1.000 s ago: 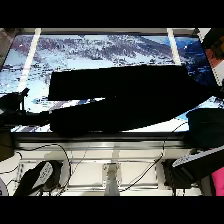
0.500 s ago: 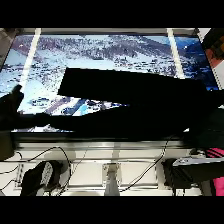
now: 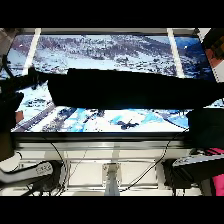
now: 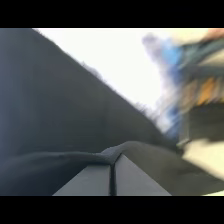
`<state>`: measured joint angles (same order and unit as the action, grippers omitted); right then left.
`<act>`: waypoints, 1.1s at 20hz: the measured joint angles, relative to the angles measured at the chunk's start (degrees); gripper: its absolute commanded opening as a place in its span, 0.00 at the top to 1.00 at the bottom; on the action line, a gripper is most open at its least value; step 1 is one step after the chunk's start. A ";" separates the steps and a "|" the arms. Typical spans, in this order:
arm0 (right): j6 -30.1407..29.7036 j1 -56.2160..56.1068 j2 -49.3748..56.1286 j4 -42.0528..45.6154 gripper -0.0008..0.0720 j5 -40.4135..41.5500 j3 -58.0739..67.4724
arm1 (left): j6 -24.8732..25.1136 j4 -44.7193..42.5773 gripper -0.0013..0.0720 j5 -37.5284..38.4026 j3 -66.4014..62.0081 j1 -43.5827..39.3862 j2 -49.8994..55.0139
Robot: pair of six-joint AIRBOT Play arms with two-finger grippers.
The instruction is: Fold the clothes and pants, and hang the long-sleeved shirts on hangers.
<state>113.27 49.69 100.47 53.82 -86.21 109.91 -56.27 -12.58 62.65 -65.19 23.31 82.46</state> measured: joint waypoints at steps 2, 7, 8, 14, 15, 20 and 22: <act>3.74 -2.60 1.44 0.50 0.97 5.31 0.02 | 0.72 5.49 0.98 -3.39 -4.44 -2.32 6.62; 15.89 -10.25 6.54 1.64 0.78 20.83 0.02 | 1.46 15.82 0.71 -20.87 -9.77 -9.16 15.17; 17.62 -11.91 7.48 1.70 0.73 25.38 0.09 | 2.25 18.62 0.39 -26.51 -10.29 -10.62 15.91; 9.66 -15.80 11.87 1.99 0.21 38.75 4.39 | 13.25 26.82 0.34 -44.22 -15.17 -13.44 17.44; 7.02 -15.28 12.26 2.01 0.22 37.68 5.22 | 14.27 27.12 0.41 -43.47 -16.24 -13.22 17.51; -4.33 -8.94 12.85 3.23 0.21 22.49 7.02 | 22.12 27.32 0.69 -28.17 -20.02 -13.94 16.72; -7.65 -5.60 13.00 4.48 0.04 14.78 7.15 | 24.02 26.73 0.69 -23.43 -20.59 -16.22 15.78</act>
<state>105.62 44.10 113.47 58.30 -71.44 117.05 -32.25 14.15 39.22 -85.78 7.09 98.24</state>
